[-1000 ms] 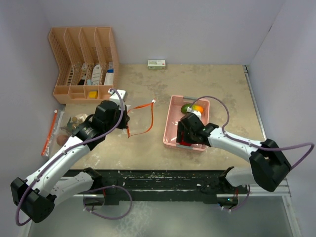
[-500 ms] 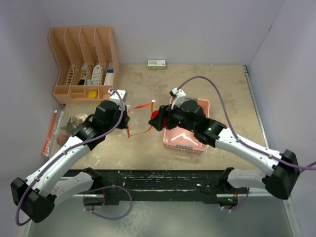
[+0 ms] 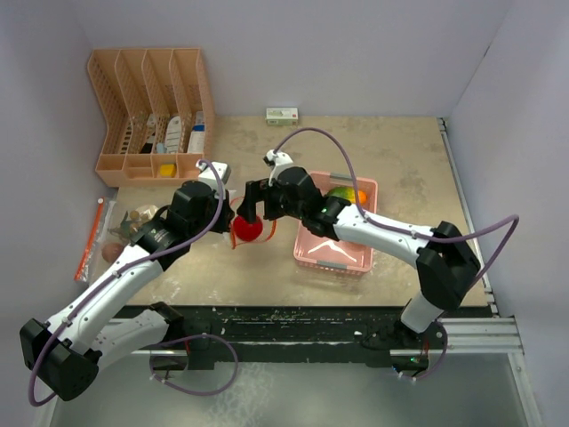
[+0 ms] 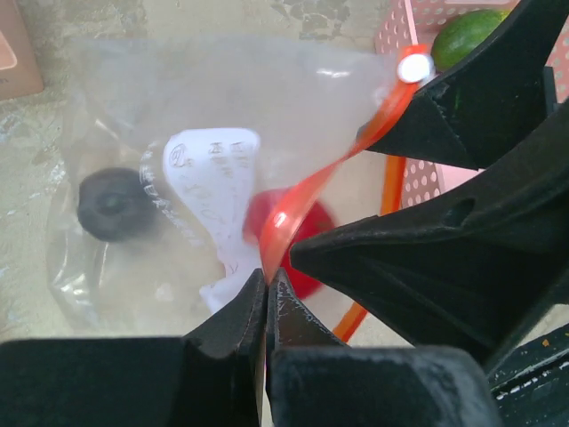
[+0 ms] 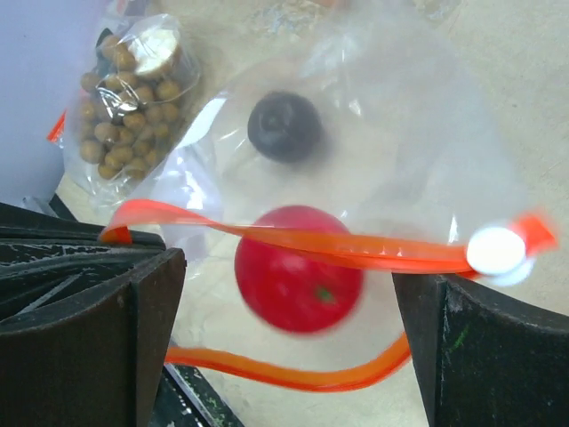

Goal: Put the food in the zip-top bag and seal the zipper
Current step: Place the fake fruit in the zipper food storage bag, then pick up the fake fruit from the bin.

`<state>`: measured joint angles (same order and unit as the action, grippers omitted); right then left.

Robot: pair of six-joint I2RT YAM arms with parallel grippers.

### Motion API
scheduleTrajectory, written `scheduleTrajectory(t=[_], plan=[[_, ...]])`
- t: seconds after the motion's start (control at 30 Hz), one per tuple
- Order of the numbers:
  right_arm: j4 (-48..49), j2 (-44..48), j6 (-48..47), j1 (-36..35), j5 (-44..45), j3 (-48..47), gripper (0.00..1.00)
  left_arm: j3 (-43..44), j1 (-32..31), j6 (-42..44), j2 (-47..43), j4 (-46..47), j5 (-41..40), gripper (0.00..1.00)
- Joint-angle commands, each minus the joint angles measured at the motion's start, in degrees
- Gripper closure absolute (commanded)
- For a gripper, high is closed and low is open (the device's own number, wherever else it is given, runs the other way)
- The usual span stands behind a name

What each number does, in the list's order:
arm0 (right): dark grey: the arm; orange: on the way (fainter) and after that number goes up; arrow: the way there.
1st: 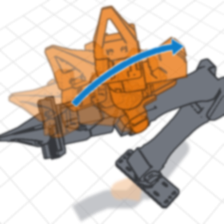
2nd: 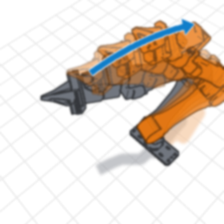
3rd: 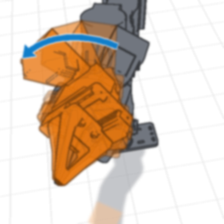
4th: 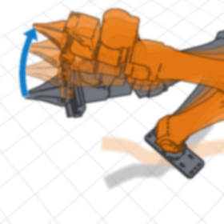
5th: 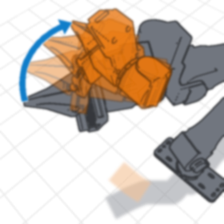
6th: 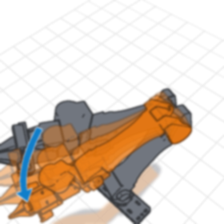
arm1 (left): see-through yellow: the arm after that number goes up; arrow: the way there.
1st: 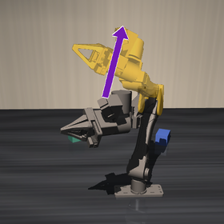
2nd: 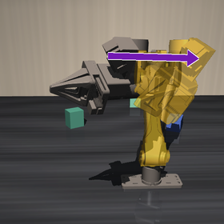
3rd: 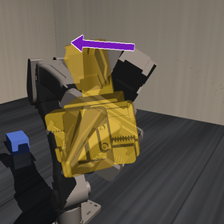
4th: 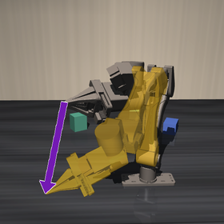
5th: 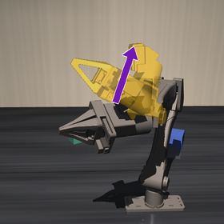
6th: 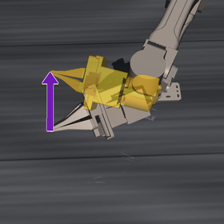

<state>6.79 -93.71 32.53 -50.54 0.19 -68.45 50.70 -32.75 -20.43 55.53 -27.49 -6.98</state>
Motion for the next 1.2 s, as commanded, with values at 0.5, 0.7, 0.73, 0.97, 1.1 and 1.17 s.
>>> scheduleTrajectory(t=[0.5,0.7,0.73,0.97,1.1,1.17], plan=[[-30.08,21.91,7.43,10.64,18.2,12.73,0.0,0.13,0.15,0.22,-0.11,3.81,1.61,1.0],[-32.34,19.44,6.8,17.02,19.8,13.73,0.0,-0.02,0.15,0.61,-0.95,3.32,1.92,1.0],[-32.81,18.85,6.68,17.36,21.02,13.65,0.01,-0.22,0.17,0.5,-1.28,3.38,1.96,1.0],[-37.75,8.69,5.45,18.21,27.51,10.31,0.01,-0.45,0.15,0.52,-1.8,3.56,2.47,1.0],[-36.41,4.33,5.48,18.25,26.97,9.72,0.01,-0.38,0.19,0.48,-1.95,3.6,2.6,1.0],[-34.95,2.79,5.34,18.28,25.39,9.99,0.0,-0.38,0.2,0.47,-2.0,3.53,2.46,1.0]])
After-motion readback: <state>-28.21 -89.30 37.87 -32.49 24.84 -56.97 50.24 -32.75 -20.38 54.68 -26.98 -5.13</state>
